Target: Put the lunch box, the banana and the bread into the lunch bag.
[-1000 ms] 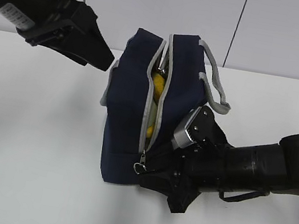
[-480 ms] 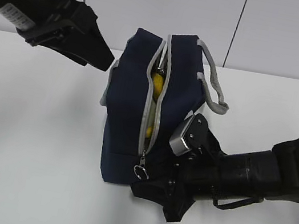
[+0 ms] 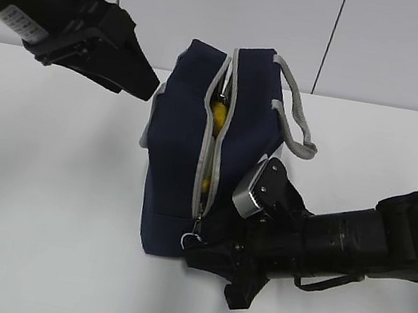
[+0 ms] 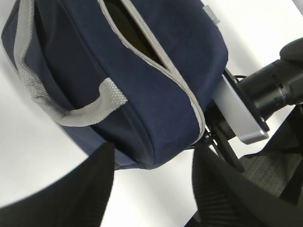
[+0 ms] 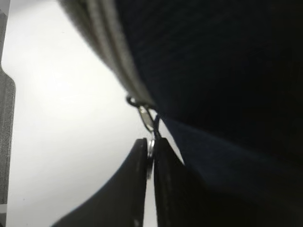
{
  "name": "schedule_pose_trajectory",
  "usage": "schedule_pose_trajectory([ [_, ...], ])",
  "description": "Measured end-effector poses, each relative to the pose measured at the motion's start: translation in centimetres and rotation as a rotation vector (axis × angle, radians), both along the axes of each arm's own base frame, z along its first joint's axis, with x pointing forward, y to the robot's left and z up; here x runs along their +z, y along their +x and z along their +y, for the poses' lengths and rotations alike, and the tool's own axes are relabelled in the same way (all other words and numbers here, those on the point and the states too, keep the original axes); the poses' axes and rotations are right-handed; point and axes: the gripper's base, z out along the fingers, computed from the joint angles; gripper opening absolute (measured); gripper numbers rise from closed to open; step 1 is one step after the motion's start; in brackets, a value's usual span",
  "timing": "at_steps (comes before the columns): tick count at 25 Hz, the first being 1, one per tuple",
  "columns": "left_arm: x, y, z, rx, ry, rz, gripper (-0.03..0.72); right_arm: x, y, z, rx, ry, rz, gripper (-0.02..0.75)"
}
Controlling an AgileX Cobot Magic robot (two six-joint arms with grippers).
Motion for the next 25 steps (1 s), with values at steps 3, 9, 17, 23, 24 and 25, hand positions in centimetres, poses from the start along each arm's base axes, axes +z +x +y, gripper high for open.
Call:
schedule_pose_trajectory([
  [3, 0.0, 0.0, 0.0, 0.0, 0.0, 0.0, 0.38, 0.0, 0.0, 0.0, -0.003, 0.0, 0.002, -0.013],
  [9, 0.0, 0.0, 0.0, 0.0, 0.0, 0.0, 0.38, -0.1, -0.1, 0.0, -0.022, 0.005, 0.056, -0.016],
  [17, 0.0, 0.0, 0.0, -0.001, 0.0, 0.001, 0.38, 1.3, -0.2, -0.4, -0.061, -0.043, 0.09, -0.016],
  [23, 0.0, 0.0, 0.0, -0.001, 0.001, 0.001, 0.38, 2.5, -0.8, -0.9, -0.056, -0.12, 0.124, -0.016],
  [24, 0.0, 0.0, 0.0, -0.001, 0.001, 0.001, 0.38, 2.7, -0.9, -0.9, -0.051, -0.127, 0.13, -0.016],
  [25, 0.0, 0.0, 0.0, -0.001, 0.001, 0.001, 0.38, 3.0, -1.0, -1.0, -0.05, -0.132, 0.136, -0.016],
])
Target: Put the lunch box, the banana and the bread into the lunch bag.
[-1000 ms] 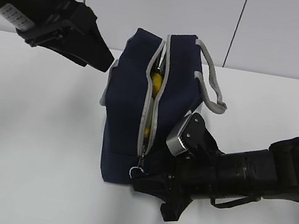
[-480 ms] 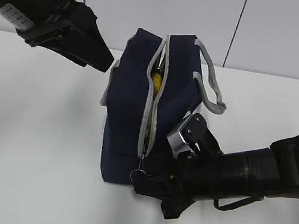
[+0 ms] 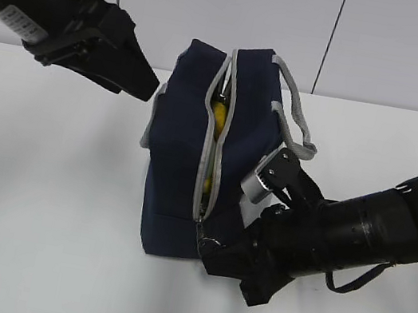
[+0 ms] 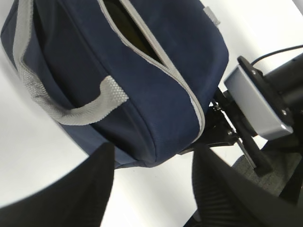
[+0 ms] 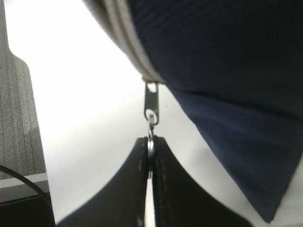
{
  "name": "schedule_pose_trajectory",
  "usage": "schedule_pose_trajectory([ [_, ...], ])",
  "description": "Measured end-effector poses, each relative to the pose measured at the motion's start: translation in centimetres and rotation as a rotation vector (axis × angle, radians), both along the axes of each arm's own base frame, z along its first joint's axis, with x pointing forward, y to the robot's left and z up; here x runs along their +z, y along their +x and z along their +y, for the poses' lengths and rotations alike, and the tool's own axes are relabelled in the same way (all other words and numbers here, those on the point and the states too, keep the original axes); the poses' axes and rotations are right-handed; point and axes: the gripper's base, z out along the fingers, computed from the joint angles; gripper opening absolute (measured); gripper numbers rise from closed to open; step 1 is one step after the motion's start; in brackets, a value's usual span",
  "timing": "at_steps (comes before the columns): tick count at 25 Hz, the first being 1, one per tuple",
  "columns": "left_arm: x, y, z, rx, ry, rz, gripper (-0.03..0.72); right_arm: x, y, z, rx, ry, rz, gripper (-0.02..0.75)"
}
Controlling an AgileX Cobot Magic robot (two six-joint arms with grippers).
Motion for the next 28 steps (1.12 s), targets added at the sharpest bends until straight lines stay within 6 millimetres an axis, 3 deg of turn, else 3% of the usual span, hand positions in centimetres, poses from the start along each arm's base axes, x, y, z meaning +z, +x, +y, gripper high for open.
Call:
schedule_pose_trajectory([
  [14, 0.0, 0.0, 0.0, -0.001, 0.0, 0.001, 0.38, 5.8, -1.4, -0.5, 0.025, 0.015, -0.116, -0.016],
  [28, 0.0, 0.0, 0.0, -0.003, 0.004, 0.002, 0.38, 10.7, -0.3, -0.1, 0.032, 0.06, -0.292, -0.016],
])
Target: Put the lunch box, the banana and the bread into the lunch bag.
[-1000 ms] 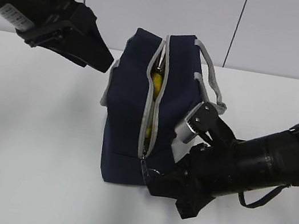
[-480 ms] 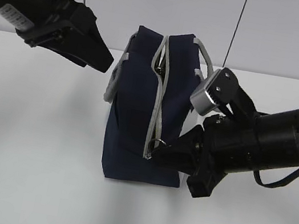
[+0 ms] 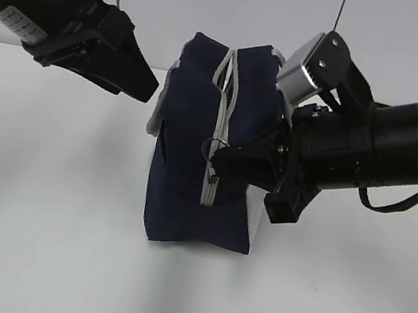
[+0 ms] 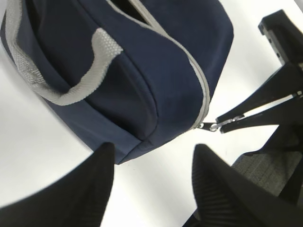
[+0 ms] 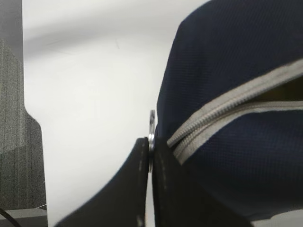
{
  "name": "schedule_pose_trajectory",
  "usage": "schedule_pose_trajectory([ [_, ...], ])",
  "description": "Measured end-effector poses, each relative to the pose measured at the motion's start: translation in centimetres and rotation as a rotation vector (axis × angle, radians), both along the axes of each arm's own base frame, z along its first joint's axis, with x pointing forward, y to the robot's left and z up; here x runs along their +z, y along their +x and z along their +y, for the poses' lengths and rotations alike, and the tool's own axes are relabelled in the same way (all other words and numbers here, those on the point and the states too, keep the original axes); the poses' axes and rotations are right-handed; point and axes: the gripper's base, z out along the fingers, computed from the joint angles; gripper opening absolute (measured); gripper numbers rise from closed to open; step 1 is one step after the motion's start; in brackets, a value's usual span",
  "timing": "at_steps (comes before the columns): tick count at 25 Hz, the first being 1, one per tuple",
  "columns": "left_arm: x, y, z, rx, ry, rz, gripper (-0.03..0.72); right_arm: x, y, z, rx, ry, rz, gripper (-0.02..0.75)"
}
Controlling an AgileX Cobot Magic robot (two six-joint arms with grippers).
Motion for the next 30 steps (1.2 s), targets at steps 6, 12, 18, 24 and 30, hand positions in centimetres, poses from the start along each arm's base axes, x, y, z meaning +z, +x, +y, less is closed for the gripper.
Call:
schedule_pose_trajectory([
  [6, 0.0, 0.0, 0.0, -0.029, 0.015, -0.024, 0.38, 1.1, 0.6, 0.2, 0.002, 0.009, -0.039, -0.016],
  [12, -1.2, -0.3, 0.0, -0.072, 0.024, -0.043, 0.38, 2.5, 1.2, 0.4, -0.01, 0.031, -0.065, -0.016],
  [18, -2.9, -1.8, 0.4, -0.077, -0.027, -0.102, 0.38, 3.7, 1.8, 0.6, -0.017, 0.048, -0.093, -0.016],
  [24, -5.1, -3.7, 1.0, -0.062, -0.075, -0.133, 0.38, 5.2, 2.4, 0.7, -0.029, 0.067, -0.13, -0.016],
  [30, -6.9, -4.4, 1.5, -0.019, -0.105, -0.196, 0.382, 6.6, 3.0, 0.9, -0.052, 0.087, -0.154, -0.016],
])
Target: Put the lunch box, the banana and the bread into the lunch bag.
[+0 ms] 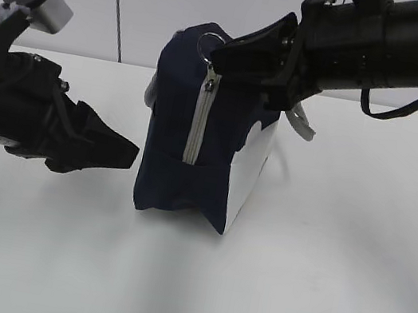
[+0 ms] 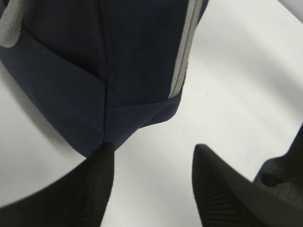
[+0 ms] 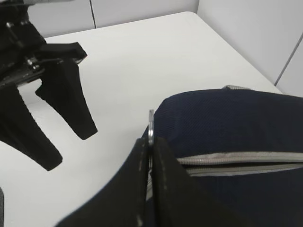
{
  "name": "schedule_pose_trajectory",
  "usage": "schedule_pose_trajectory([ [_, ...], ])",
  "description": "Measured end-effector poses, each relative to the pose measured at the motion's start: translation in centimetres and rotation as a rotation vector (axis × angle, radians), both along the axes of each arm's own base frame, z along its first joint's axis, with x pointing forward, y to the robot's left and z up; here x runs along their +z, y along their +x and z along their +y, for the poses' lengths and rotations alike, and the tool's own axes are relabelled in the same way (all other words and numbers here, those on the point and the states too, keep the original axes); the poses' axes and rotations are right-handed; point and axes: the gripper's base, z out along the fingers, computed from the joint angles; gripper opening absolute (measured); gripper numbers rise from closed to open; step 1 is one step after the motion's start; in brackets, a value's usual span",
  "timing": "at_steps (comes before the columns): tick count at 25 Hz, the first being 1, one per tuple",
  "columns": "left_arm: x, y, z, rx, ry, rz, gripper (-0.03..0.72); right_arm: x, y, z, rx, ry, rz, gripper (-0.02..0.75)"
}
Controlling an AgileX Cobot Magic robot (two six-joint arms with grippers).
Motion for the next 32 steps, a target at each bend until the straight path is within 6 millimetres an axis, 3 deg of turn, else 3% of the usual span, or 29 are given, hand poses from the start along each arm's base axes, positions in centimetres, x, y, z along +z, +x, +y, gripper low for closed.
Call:
schedule_pose_trajectory([
  [14, -1.0, 1.3, -0.5, -0.005, -0.071, -0.179, 0.485, -0.5, -0.2, -0.3, 0.0, -0.072, 0.068, -0.016],
  [25, -4.1, 2.4, -1.9, -0.119, -0.096, -0.162, 0.495, -0.5, -0.3, -0.2, 0.0, -0.068, 0.091, -0.016],
  [28, -4.7, 2.6, -2.0, -0.124, -0.09, -0.143, 0.443, -0.6, -0.3, -0.2, 0.001, -0.069, 0.092, -0.016],
  [32, -4.7, 2.6, -2.0, -0.121, -0.087, -0.144, 0.236, -0.6, -0.3, -0.3, 0.002, -0.072, 0.092, -0.016],
])
